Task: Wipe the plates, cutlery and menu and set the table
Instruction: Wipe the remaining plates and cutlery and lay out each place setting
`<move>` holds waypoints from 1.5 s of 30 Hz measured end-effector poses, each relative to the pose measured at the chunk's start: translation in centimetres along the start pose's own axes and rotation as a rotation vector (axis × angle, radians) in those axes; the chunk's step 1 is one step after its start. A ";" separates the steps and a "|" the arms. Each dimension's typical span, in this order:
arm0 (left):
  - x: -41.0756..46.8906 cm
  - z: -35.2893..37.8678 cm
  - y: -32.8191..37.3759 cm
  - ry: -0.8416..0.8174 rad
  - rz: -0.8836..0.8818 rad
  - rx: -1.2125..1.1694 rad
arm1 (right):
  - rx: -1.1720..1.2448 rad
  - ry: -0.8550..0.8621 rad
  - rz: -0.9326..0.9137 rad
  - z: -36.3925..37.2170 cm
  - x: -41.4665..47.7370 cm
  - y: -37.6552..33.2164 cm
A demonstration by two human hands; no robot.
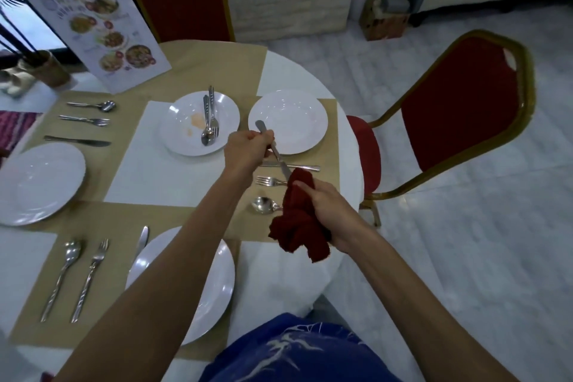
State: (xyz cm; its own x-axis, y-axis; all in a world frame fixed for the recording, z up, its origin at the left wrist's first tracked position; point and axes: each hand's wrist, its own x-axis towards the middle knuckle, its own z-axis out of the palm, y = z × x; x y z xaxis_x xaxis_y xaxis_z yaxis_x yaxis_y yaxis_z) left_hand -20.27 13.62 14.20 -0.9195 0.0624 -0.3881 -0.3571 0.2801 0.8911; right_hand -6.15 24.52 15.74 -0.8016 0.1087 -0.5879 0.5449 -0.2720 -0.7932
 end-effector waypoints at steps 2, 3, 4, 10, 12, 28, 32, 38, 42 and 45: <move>-1.2 0.4 -1.1 -0.046 0.017 0.015 | 0.002 0.013 -0.014 0.4 0.1 -0.1; -1.7 0.6 -1.6 -0.082 0.018 0.033 | 0.035 0.019 -0.002 0.7 0.1 -0.3; -2.1 0.5 -1.8 -0.111 0.020 0.053 | 0.068 0.015 0.011 1.2 -0.1 -0.4; -2.7 -1.0 -1.5 -0.099 0.069 0.012 | 0.109 0.026 -0.021 2.1 -1.4 1.3; -3.9 -0.2 -2.1 -0.237 0.046 -0.022 | 0.140 0.051 -0.060 2.0 -1.8 0.8; -6.2 -0.3 -2.3 -0.373 0.081 0.202 | 0.254 0.134 -0.094 -2.5 -0.7 0.9; -7.5 0.8 -2.6 -0.500 0.120 0.323 | 0.236 0.224 -0.138 -1.7 1.6 0.5; -8.5 0.0 -3.0 -0.421 0.249 0.412 | 0.187 0.413 -0.231 -0.9 3.0 0.6; -8.7 -0.5 -2.7 -0.384 0.277 0.441 | -0.029 0.413 -0.216 -0.3 2.9 1.5; -9.7 -0.8 -3.0 -0.455 0.335 0.524 | 0.132 0.538 -0.217 -1.9 3.4 0.0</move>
State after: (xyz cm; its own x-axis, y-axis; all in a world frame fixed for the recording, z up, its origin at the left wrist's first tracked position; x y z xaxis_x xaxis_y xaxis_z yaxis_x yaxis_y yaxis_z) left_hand -10.42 11.44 15.51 -0.7665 0.5795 -0.2770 0.1568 0.5871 0.7942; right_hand -8.40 26.67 13.48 -0.6347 0.6354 -0.4398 0.3196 -0.3023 -0.8980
